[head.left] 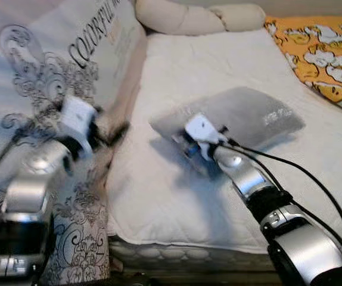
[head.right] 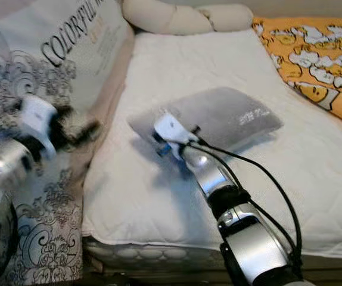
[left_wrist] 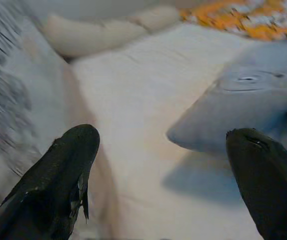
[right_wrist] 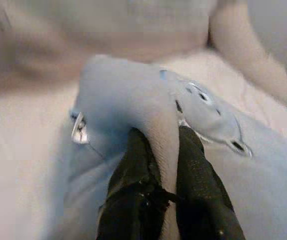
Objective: Clean up the room
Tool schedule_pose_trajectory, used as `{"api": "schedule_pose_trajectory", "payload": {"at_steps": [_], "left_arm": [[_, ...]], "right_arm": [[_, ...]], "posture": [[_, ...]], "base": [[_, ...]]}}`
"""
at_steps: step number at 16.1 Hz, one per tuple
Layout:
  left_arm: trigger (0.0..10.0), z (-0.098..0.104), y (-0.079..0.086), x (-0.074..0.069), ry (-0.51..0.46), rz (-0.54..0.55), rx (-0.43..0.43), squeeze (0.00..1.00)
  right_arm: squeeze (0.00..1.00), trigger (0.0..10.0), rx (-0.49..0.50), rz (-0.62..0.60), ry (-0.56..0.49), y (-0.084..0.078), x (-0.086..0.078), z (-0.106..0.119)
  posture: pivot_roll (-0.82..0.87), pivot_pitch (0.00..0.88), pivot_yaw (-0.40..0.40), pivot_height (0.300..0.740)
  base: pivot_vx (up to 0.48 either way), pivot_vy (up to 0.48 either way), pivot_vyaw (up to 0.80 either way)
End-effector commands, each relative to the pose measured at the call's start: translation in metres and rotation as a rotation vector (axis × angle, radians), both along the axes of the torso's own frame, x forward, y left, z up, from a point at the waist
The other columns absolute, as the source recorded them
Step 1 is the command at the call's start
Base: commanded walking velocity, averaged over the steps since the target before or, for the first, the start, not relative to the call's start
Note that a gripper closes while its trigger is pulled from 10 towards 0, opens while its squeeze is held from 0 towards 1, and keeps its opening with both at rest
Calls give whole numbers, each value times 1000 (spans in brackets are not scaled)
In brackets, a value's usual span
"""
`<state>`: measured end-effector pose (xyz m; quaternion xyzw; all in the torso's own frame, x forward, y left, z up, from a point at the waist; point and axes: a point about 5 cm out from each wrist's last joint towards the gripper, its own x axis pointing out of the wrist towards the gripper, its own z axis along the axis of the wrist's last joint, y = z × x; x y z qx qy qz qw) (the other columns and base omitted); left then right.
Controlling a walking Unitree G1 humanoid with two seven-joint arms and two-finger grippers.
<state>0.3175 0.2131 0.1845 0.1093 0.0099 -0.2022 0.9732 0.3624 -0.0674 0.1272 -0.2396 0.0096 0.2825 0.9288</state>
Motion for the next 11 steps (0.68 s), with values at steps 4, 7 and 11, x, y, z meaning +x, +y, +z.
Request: {"api": "schedule_pose_trajectory", "payload": {"at_steps": [4,7,11], "left_arm": [[10000,10,10,5,-67,79,-20,0],[10000,10,12,5,-74,90,-23,0],[10000,6,11,3,-55,78,-24,0]], "right_arm": [[0,0,189,393,-172,45,-30,48],[0,0,21,636,-103,36,-62,22],[0,0,-251,689,36,-38,-83,-9]], "posture": [[7,0,60,740],[12,0,57,740],[6,0,66,740]], "base": [[0,0,0],[0,0,0],[0,0,0]]}}
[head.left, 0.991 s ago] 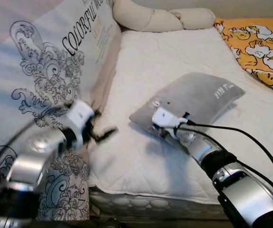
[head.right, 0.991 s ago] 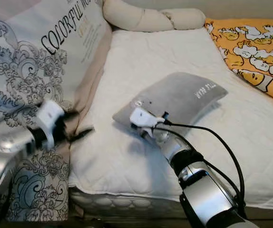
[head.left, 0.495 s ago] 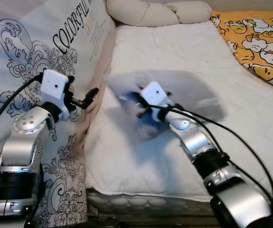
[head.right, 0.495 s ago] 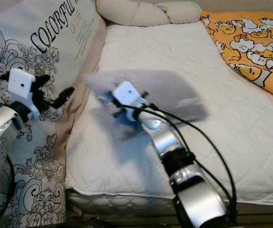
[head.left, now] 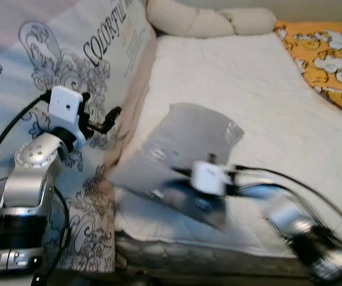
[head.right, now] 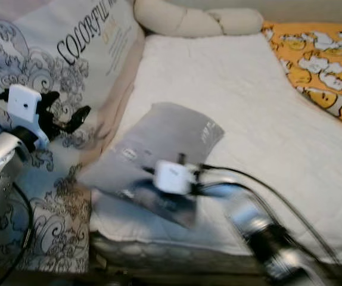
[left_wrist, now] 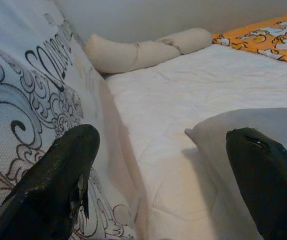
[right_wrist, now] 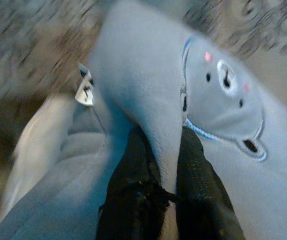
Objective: Clean up the room
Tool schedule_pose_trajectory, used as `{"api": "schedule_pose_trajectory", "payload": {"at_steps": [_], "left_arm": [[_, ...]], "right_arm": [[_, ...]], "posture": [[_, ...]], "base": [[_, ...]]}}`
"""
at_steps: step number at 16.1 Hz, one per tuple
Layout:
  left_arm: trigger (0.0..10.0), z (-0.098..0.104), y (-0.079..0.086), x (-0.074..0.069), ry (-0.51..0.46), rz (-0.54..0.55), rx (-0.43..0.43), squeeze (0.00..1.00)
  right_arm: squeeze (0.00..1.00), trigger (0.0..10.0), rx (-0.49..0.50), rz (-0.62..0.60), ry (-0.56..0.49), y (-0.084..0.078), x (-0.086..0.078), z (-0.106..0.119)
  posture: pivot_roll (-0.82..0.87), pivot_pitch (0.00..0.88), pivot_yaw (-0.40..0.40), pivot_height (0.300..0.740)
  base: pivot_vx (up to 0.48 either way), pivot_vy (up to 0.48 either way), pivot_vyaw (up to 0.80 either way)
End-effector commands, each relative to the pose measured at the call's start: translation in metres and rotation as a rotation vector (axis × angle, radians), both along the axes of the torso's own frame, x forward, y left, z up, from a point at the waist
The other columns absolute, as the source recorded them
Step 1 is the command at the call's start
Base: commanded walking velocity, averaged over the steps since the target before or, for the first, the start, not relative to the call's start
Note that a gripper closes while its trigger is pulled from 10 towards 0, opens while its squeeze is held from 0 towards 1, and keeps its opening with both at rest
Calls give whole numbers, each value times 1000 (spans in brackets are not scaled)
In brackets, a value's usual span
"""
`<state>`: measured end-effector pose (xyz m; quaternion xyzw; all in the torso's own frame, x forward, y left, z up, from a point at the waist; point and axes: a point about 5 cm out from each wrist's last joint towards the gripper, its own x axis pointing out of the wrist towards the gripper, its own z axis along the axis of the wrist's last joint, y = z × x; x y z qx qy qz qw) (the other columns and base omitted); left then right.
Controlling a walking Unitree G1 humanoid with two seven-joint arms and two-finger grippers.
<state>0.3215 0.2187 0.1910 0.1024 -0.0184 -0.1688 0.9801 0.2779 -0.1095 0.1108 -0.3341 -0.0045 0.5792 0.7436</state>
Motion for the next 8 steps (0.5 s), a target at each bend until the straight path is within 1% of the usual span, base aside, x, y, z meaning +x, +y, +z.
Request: {"api": "schedule_pose_trajectory", "payload": {"at_steps": [1,2,3,4,5,6,7,8], "left_arm": [[10000,-1,5,0,9,9,2,0],[10000,-4,-2,1,33,-24,-7,0],[10000,-7,-5,1,52,-45,-15,0],[10000,-12,-10,1,77,-63,-20,0],[10000,-18,-13,2,101,-72,-22,0],[10000,-21,-15,3,113,-75,-19,0],[10000,-30,-21,5,147,-86,-6,0],[10000,-35,-26,6,173,-97,-1,0]], "right_arm": [[0,0,-9,18,-20,-3,0,6],[0,0,-62,21,5,-21,-7,5],[0,0,-84,16,12,-27,-9,5],[0,510,-89,-13,-4,-29,-9,4],[933,10000,-66,-25,16,-27,-10,4],[1000,10000,-46,-37,17,-25,-9,4],[1000,10000,17,-74,12,-21,-8,9],[1000,10000,83,-98,29,-20,-6,16]], "posture": [[3,0,69,740],[-4,0,74,740],[-13,0,80,740],[-18,0,84,740],[-20,0,84,740],[-24,0,90,740],[-26,0,91,740],[-29,0,93,740]], "base": [[0,0,0],[0,0,0],[0,0,0],[0,0,0],[0,0,0],[0,0,0],[0,0,0],[0,0,0]]}}
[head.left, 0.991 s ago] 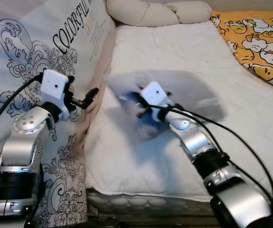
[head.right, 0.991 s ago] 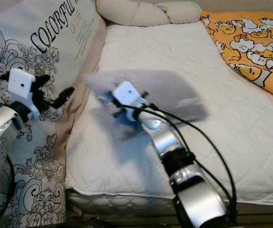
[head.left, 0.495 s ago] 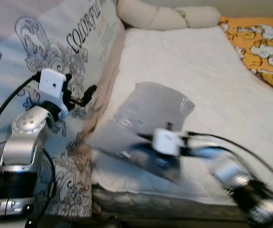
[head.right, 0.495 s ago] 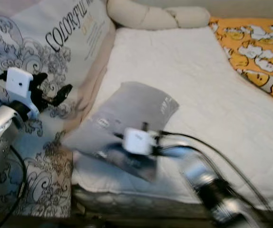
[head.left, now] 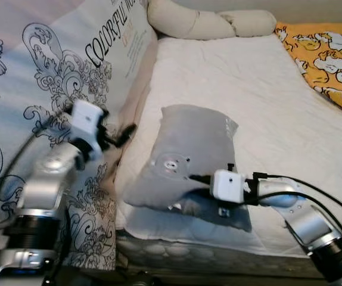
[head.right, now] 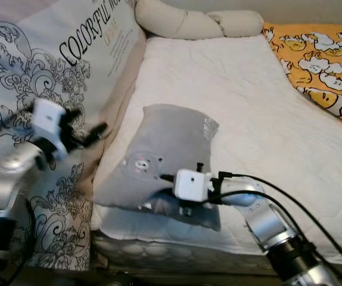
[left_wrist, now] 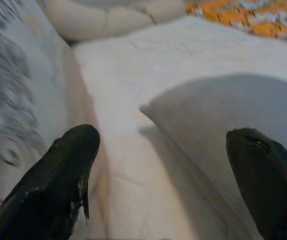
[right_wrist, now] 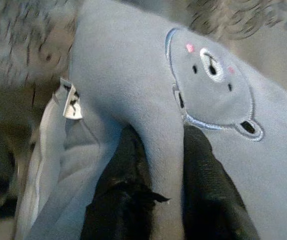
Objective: Clean up the room
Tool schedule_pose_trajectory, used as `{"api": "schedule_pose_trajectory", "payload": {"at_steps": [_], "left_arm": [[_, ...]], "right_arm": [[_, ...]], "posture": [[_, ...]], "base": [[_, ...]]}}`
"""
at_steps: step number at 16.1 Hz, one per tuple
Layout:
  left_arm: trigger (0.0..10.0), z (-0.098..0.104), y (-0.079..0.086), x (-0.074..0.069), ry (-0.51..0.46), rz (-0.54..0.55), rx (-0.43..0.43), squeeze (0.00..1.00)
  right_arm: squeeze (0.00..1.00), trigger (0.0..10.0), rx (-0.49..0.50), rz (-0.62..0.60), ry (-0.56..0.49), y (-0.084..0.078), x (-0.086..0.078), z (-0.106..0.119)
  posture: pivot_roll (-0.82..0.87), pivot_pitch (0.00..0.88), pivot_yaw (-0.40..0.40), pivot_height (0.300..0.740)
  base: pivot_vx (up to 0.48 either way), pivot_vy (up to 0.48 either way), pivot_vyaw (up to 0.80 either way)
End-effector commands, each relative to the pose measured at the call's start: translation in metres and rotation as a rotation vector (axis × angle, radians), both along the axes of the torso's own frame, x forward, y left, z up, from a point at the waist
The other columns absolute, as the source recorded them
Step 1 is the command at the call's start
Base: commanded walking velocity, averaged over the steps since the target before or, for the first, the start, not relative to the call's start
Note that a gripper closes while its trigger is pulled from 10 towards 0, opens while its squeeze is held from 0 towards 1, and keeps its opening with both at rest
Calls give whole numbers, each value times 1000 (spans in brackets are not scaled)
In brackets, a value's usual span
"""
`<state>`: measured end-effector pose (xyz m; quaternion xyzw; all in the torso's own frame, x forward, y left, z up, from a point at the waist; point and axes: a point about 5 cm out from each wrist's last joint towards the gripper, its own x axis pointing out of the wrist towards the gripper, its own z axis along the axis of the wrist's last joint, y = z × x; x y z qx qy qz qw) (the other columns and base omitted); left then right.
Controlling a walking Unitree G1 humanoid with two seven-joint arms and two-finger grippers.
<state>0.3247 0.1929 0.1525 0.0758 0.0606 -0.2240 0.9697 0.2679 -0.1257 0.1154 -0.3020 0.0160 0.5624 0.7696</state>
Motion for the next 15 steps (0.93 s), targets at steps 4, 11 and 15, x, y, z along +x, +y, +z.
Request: {"api": "schedule_pose_trajectory", "payload": {"at_steps": [4,11,15], "left_arm": [[10000,-7,-13,6,60,-22,-13,506],[10000,-15,-25,5,137,-75,-76,1000],[10000,-38,-29,1,287,-63,-201,1000]], "right_arm": [[1000,10000,51,0,148,-16,-6,21],[1000,10000,158,-56,268,-30,-3,53],[1000,10000,318,-467,349,-45,24,32]], "posture": [[-31,0,94,740],[-33,0,93,740],[-26,0,86,740]], "base": [[0,0,0],[0,0,0],[0,0,0]]}}
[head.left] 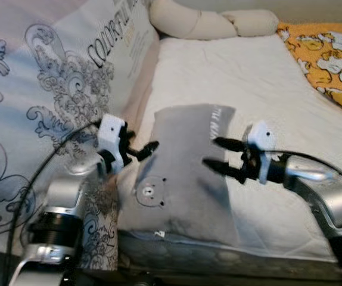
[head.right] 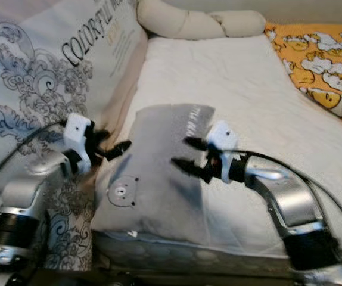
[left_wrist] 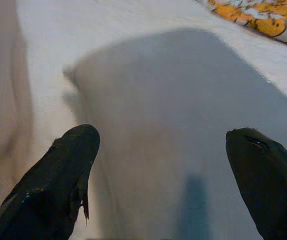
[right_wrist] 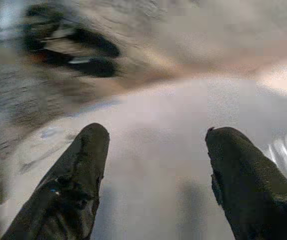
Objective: Clean up the room
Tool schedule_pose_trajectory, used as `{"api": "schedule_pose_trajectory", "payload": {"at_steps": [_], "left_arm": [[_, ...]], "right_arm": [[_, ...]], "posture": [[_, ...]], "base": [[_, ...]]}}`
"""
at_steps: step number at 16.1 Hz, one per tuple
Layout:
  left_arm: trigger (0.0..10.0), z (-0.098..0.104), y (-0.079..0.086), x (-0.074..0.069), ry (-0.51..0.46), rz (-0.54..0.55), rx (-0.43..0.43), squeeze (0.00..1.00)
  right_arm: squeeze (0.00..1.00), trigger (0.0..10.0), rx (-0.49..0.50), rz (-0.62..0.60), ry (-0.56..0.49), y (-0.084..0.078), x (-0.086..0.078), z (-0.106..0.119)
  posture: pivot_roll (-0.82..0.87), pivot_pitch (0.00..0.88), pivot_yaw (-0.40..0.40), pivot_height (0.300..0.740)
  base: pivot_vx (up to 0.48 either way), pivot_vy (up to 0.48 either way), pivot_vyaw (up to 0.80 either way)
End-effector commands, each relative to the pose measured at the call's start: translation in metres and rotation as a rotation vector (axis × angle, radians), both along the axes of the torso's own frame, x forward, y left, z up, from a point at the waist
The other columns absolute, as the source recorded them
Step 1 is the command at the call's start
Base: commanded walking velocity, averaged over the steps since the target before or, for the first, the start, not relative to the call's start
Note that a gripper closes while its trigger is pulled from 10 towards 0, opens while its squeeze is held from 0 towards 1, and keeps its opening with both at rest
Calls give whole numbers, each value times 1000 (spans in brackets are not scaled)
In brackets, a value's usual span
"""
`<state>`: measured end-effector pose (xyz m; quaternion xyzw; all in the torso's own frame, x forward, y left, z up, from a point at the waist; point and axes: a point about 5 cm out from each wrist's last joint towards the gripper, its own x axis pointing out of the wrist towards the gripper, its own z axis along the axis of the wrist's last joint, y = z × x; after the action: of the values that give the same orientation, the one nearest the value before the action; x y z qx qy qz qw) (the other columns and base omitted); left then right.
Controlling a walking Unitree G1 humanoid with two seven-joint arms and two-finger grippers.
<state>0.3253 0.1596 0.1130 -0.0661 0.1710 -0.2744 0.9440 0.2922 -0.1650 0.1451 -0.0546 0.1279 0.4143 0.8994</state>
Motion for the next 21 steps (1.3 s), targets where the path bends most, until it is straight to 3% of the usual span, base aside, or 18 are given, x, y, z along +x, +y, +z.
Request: {"api": "schedule_pose_trajectory", "payload": {"at_steps": [1,4,5,6,7,8,11,12,13,14,21], "left_arm": [[10000,-8,3,1,69,39,-60,1000],[10000,-31,0,1,211,91,-294,1000],[10000,-37,1,0,250,111,-364,769],[10000,-38,1,0,263,115,-391,769],[10000,-42,-4,-5,322,75,-504,0],[10000,-43,-6,-7,351,54,-543,0],[10000,-51,-19,-16,402,-45,-505,0],[8000,-52,-21,-16,401,-53,-496,0],[2588,-54,-23,-16,404,-50,-492,0],[0,-54,-23,-16,404,-51,-490,0],[0,-47,-19,-13,335,-106,-392,0]], "right_arm": [[1000,10000,29,-128,90,-10,2,-13],[1000,10000,291,-377,298,-14,5,-41],[1000,10000,383,-427,346,-15,6,-47],[1000,10000,417,-440,361,-15,7,-48],[0,10000,537,-459,448,-15,5,-51],[0,10000,561,-445,488,-14,2,-53],[0,10000,554,-405,593,-8,-7,-66],[0,7412,529,-412,619,-6,-8,-72],[0,0,508,-419,629,-4,-9,-77],[0,0,504,-423,633,-4,-9,-78],[0,0,458,-460,616,-3,-4,-86]], "posture": [[-24,0,85,740],[-31,0,91,740],[-33,0,93,740],[-33,0,93,740],[-34,0,93,740],[-34,0,93,740],[-29,0,90,740],[-29,0,90,740],[-27,0,88,740],[-25,0,88,740],[-20,0,91,740]], "base": [[0,0,0],[0,0,0],[0,0,0],[0,0,0],[0,0,0],[0,0,0],[0,0,0],[0,0,0],[0,0,0],[0,0,0],[0,0,0]]}}
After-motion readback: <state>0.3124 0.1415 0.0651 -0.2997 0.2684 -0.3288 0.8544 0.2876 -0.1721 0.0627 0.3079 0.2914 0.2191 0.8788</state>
